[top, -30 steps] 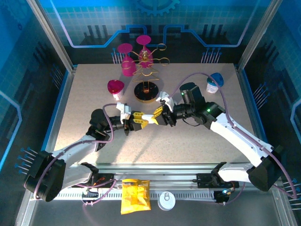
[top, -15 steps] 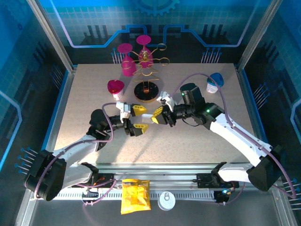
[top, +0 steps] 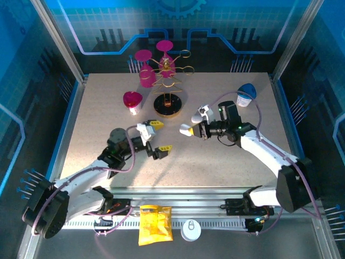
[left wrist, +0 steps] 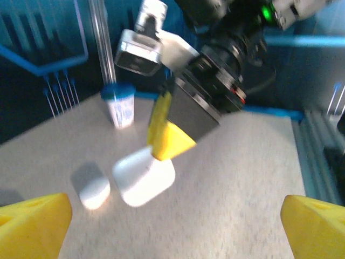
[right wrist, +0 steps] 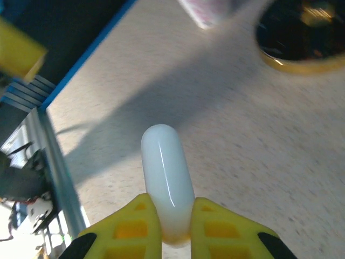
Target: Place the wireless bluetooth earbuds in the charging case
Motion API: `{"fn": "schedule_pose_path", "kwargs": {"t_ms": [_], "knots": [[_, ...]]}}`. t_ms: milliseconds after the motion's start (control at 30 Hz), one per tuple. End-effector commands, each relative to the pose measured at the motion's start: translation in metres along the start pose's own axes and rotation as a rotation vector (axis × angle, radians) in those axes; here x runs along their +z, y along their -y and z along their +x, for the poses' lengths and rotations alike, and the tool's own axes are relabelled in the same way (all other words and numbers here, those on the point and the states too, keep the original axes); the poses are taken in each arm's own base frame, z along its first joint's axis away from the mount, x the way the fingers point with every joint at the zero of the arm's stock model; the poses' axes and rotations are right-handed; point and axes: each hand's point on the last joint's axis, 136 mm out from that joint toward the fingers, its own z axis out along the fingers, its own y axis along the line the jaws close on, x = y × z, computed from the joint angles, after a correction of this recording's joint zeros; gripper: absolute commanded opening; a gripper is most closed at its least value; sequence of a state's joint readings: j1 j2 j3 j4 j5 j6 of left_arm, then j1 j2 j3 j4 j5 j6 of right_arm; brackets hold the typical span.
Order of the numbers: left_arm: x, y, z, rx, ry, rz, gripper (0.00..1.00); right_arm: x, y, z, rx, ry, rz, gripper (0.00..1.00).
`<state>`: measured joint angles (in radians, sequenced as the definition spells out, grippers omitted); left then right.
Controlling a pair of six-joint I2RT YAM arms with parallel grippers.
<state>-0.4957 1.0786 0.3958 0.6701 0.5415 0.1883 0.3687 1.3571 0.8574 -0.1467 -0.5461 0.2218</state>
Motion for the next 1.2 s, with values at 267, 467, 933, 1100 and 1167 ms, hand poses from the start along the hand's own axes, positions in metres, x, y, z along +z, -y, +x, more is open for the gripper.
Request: {"fn": "schedule_pose_path", "kwargs": {"t_ms": [267, 467, 933, 1100, 1167], "knots": [[0.02, 0.004, 0.069, 0.055, -0.251, 0.007, 0.99, 0.038, 0.093, 0.054, 0.355, -0.102, 0.186, 0.12], [0.023, 0.003, 0.068, 0.043, -0.242, 0.007, 0.99, 0.039, 0.113, 0.066, 0.424, -0.104, 0.225, 0.22], [-0.054, -0.118, 0.039, -0.086, -0.157, -0.74, 0.99, -0.083, 0.118, -0.014, -0.01, 0.254, 0.65, 0.97], [-0.105, -0.141, 0.056, -0.049, -0.203, -0.98, 0.99, -0.129, 0.143, -0.016, -0.137, 0.343, 0.895, 1.0], [-0.124, -0.149, 0.068, -0.056, -0.218, -1.05, 0.99, -0.138, 0.159, -0.007, -0.133, 0.378, 0.956, 1.0]]}}
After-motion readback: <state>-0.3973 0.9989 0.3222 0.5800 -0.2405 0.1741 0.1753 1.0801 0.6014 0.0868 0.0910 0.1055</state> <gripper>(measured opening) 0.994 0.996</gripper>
